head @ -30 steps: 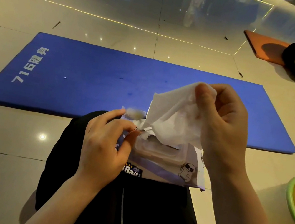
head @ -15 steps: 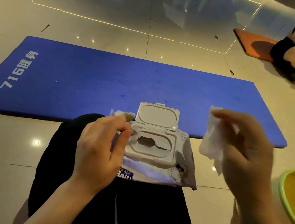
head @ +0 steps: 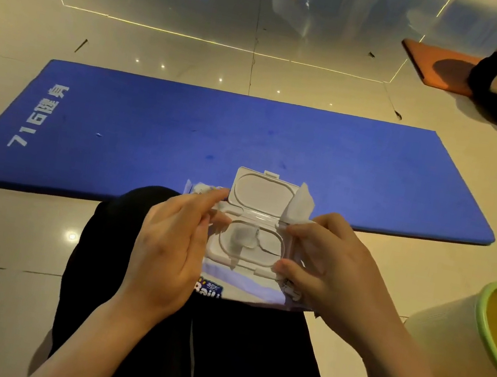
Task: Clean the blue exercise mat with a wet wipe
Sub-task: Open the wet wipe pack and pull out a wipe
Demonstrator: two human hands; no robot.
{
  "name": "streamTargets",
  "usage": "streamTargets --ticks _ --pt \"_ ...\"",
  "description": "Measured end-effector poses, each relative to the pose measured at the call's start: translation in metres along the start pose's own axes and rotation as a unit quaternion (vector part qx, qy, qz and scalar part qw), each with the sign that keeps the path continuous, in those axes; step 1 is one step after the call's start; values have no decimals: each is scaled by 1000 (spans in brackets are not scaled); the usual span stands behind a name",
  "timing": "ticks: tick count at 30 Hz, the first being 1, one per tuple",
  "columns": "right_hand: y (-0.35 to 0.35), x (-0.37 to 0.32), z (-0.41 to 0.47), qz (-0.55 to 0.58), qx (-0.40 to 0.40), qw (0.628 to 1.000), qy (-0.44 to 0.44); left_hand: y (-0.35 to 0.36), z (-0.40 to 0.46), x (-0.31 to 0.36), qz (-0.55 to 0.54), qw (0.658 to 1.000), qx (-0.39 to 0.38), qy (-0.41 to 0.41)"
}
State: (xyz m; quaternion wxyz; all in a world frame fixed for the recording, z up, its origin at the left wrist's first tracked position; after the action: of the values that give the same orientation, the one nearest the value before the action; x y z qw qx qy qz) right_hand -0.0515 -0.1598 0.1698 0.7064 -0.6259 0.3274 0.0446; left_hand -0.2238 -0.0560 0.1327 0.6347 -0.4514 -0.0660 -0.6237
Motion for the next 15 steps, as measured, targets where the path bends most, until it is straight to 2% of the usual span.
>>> streamTargets --ticks 4,9,12,15 --pt "1 2 0 8 14 1000 -1 2 3 11 150 983 -24 102" --pt "2 2 -1 32 7 999 18 12 -1 30 341 904 -118 230" --pt "2 1 0 22 0 1000 19 17 0 39 345 882 -162 275" --pt "2 1 1 3 -15 1000 25 19 -1 39 301 892 -193 277"
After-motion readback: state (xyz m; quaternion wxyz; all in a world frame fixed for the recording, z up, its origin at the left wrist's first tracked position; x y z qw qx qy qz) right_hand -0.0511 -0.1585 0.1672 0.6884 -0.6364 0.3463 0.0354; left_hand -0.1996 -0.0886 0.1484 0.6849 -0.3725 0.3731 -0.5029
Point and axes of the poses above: each hand's wrist, its own z-axis towards the middle knuckle, its own y-axis out of the palm, x = y × z, the point moved 4 cm from there along z, towards the middle knuckle, and after that the axes turned 3 degrees about y, right-handed, at the moved point
